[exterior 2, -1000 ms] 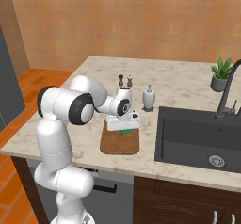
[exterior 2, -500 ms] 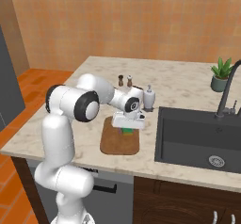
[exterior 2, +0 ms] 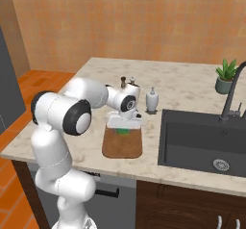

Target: Pick up the sponge from the counter and clean the cutting board by briefly scrubbing or pressing down on the cutting board. Once finished, release the sponge.

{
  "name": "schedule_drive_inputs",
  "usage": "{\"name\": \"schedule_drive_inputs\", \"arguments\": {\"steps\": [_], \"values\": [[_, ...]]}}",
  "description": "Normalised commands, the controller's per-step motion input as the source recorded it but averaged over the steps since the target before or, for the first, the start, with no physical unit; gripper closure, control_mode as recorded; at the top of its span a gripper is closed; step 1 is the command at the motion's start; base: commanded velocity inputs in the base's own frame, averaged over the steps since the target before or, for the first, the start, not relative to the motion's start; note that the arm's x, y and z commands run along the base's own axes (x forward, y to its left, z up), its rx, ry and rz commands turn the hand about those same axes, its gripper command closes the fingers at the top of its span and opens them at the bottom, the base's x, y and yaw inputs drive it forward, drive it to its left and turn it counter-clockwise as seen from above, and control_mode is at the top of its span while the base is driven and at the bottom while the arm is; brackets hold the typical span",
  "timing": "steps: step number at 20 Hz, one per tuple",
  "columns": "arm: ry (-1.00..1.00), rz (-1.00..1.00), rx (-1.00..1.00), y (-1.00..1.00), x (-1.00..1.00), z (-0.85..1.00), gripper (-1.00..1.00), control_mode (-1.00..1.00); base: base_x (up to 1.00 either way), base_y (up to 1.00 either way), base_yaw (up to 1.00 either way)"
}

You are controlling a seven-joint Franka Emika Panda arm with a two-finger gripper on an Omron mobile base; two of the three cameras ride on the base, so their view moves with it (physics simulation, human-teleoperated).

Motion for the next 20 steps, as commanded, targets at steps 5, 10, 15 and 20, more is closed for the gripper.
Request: {"name": "schedule_drive_inputs", "arguments": {"steps": [5, 10, 15, 20], "values": [[-0.04, 0.00, -0.03, 0.42, -0.60, -0.47, -1.00, -1.00, 0.00, 0.00, 0.00], [-0.14, 0.00, 0.03, 0.00, 0.16, 0.09, -1.00, -1.00, 0.00, 0.00, 0.00], [0.00, 0.02, 0.00, 0.16, 0.03, 0.03, -1.00, -1.00, 0.00, 0.00, 0.00], [-0.03, 0.00, 0.00, -0.03, 0.02, 0.90, -1.00, -1.00, 0.00, 0.00, 0.00]]}}
